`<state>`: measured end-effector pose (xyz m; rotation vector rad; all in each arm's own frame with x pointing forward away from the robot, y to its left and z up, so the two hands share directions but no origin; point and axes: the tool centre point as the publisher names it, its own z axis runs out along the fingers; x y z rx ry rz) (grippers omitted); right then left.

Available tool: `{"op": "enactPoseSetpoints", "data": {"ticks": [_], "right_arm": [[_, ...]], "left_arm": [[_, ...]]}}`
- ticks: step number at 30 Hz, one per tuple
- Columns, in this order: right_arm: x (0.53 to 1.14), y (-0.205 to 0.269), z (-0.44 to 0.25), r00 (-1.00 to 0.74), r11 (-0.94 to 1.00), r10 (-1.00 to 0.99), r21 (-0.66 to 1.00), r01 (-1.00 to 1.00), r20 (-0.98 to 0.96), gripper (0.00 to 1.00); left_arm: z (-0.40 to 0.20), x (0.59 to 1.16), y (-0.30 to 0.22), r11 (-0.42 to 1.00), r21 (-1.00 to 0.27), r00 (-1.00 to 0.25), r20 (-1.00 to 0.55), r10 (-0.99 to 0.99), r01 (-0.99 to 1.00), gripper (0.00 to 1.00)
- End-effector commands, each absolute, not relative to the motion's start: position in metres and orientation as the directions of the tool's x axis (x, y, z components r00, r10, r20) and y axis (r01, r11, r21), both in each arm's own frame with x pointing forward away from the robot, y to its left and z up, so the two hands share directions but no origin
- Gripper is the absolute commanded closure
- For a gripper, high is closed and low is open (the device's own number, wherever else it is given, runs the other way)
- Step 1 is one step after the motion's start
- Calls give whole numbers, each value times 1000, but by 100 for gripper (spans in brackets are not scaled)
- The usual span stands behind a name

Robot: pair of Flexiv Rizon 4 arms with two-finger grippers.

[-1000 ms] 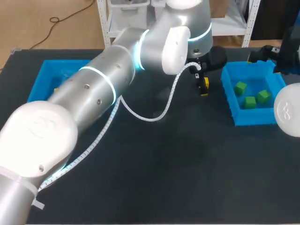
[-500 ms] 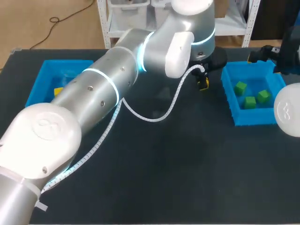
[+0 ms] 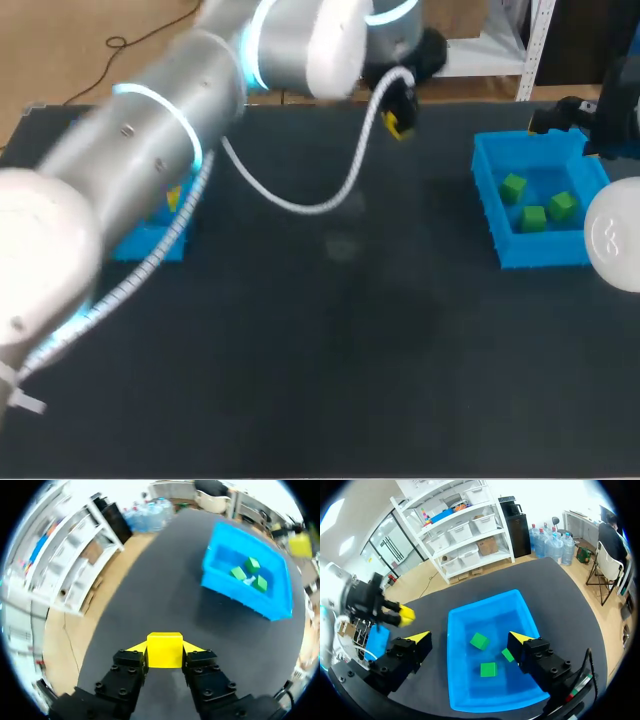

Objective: Put the green cubes in the right bin and the yellow cubes in the left bin.

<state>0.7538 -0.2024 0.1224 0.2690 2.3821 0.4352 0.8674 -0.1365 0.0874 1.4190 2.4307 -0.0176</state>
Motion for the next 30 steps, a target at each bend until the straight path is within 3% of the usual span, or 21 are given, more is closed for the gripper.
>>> {"op": "enactPoseSetpoints", "data": {"ticks": [1,6,12,20,30], "right_arm": [[753,-202,124,-741,923,305,376,77,-598,0],[753,-202,124,-741,923,305,376,77,-598,0],[753,-202,124,-741,923,305,376,77,-598,0],[753,-202,124,-741,923,305,376,77,-598,0],[753,-202,124,-741,923,305,376,77,-598,0]], "left_arm": [[161,799,3,682,233,-555,-431,711,693,100],[180,777,94,799,250,-668,-446,597,547,100],[159,756,185,876,266,-780,-402,479,401,100],[132,735,248,925,261,-863,-355,359,277,100],[112,721,263,932,242,-887,-314,337,269,100]]}}
